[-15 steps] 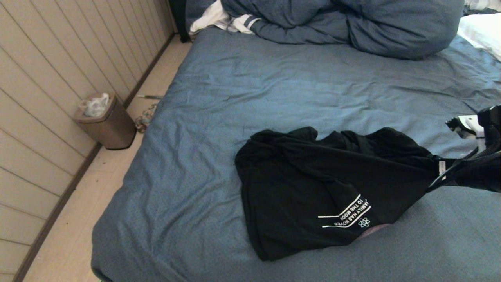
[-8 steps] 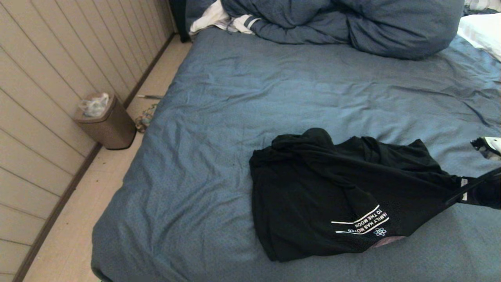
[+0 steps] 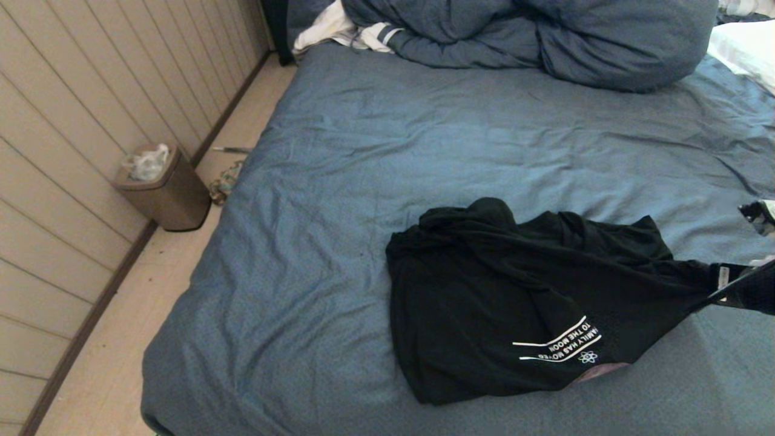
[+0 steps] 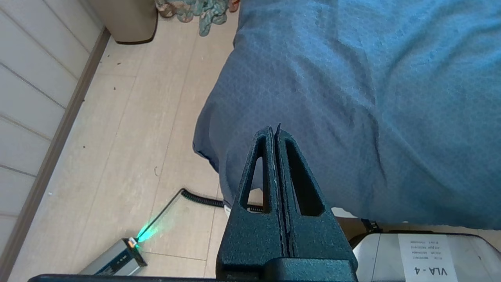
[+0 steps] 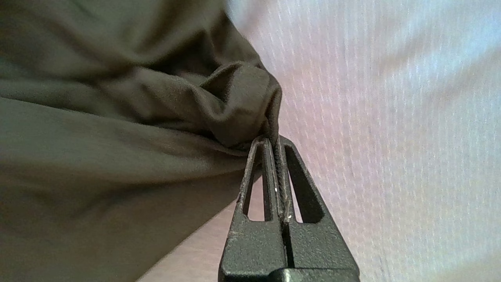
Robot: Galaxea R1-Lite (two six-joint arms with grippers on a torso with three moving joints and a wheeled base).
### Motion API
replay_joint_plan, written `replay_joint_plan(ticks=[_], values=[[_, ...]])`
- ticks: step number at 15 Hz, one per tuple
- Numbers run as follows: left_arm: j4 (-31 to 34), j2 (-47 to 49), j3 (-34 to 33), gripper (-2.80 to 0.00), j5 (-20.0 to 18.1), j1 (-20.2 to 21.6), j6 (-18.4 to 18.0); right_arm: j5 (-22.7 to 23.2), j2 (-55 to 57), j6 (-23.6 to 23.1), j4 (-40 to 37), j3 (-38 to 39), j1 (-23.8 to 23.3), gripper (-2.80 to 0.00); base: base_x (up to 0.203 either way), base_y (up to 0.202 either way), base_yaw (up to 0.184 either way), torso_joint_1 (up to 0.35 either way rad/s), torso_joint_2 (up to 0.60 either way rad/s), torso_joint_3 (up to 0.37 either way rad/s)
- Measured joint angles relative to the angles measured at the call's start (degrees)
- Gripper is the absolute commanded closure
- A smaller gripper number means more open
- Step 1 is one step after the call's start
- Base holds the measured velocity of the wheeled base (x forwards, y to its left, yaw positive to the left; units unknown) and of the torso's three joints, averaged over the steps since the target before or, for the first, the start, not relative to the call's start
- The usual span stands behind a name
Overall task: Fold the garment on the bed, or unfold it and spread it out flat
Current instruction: Unford the black T-shirt
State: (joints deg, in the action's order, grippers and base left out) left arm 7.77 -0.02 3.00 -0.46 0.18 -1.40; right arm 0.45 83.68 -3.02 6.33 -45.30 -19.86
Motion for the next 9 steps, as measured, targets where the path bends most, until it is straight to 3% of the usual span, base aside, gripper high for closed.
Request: replay_joint_plan(ticks=[4, 5, 9], values=[[0.0, 0.0, 0.0, 0.0, 0.0, 0.0, 0.0, 1.5, -2.6, 0.0, -0.1, -0.8, -0.9, 0.0, 0.0, 0.0, 0.0, 0.0, 0.0, 0.0], [0.0, 0.0, 0.0, 0.0, 0.0, 0.0, 0.0, 1.5, -2.9, -0.1, -0.1, -0.2, -0.9, -2.8, 0.0, 0.0, 0.0, 0.0, 0.0, 0.0], [0.0, 0.0, 0.0, 0.0, 0.0, 0.0, 0.0, 1.6, -3.0, -1.8, -0.2, 1.4, -0.9, -2.8, 0.0, 0.0, 0.0, 0.0, 0.0, 0.0]])
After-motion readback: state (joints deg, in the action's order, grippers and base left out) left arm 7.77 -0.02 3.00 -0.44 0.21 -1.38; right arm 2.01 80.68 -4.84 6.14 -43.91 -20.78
